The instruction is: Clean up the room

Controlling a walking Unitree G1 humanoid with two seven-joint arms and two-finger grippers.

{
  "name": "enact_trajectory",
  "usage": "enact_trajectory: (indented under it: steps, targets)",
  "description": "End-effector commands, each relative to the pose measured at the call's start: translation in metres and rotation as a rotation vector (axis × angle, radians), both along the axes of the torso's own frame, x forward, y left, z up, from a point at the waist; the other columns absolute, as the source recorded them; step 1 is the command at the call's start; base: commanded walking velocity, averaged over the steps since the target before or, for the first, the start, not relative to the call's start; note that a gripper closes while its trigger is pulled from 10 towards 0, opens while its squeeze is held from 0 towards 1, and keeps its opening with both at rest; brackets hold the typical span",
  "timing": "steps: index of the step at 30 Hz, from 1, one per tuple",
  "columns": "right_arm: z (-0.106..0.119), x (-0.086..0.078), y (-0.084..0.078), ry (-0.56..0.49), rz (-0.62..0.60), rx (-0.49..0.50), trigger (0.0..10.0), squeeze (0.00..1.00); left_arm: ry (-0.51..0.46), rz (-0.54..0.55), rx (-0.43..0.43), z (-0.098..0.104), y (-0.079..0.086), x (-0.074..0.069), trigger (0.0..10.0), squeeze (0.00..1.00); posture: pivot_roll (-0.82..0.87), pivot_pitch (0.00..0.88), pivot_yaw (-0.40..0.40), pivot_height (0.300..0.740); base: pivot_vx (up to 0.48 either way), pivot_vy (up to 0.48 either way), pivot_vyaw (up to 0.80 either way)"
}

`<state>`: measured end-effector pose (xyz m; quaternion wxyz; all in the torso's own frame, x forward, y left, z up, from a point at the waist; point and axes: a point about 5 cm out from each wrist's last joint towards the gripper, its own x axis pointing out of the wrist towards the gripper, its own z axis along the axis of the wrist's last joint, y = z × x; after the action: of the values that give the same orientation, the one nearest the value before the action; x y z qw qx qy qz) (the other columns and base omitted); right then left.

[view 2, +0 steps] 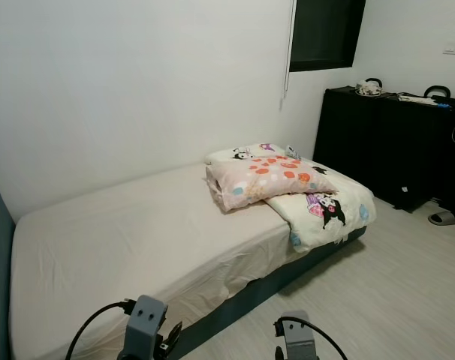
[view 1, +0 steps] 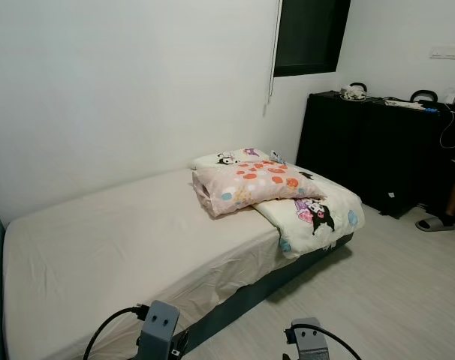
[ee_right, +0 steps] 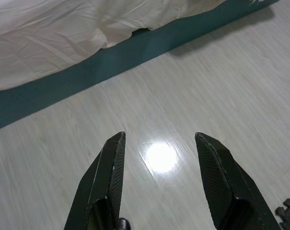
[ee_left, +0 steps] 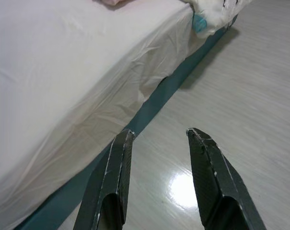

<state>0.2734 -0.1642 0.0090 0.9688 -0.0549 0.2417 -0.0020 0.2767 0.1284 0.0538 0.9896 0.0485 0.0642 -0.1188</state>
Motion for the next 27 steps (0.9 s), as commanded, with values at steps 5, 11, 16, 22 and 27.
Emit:
enact_trajectory:
  steps: [5, 11, 16, 22, 27]
  targets:
    - [-0.0004, -0.0013, -0.0014, 0.007, -0.009, 0.013, 10.0, 0.0, -0.016, -0.013, -0.005, 0.0024, -0.0011, -0.0001, 10.0, 0.0, -0.02, 0.085, -0.01, 0.74, 0.368, 0.0, 0.0]
    - [-0.0002, -0.0011, -0.0015, 0.006, -0.009, 0.014, 10.0, 0.0, -0.019, -0.022, -0.002, 0.0025, -0.0011, -0.0006, 10.0, 0.0, -0.02, 0.087, -0.011, 0.74, 0.367, 0.0, 0.0]
    - [-0.001, -0.0014, -0.0015, 0.009, -0.007, 0.01, 10.0, 0.0, -0.019, -0.02, 0.0, 0.0024, 0.0004, -0.0013, 10.0, 0.0, -0.02, 0.086, -0.012, 0.74, 0.364, 0.0, 0.0]
    - [-0.001, -0.0014, -0.0014, 0.01, -0.007, 0.01, 10.0, 0.0, -0.02, -0.018, 0.0, 0.0026, 0.0009, -0.0013, 10.0, 0.0, -0.02, 0.086, -0.013, 0.74, 0.364, 0.0, 0.0]
    - [-0.0009, -0.0012, -0.0018, 0.009, -0.008, 0.007, 10.0, 0.0, -0.021, -0.02, -0.001, 0.0028, 0.0, -0.001, 10.0, 0.0, -0.02, 0.087, -0.014, 0.74, 0.359, 0.0, 0.0]
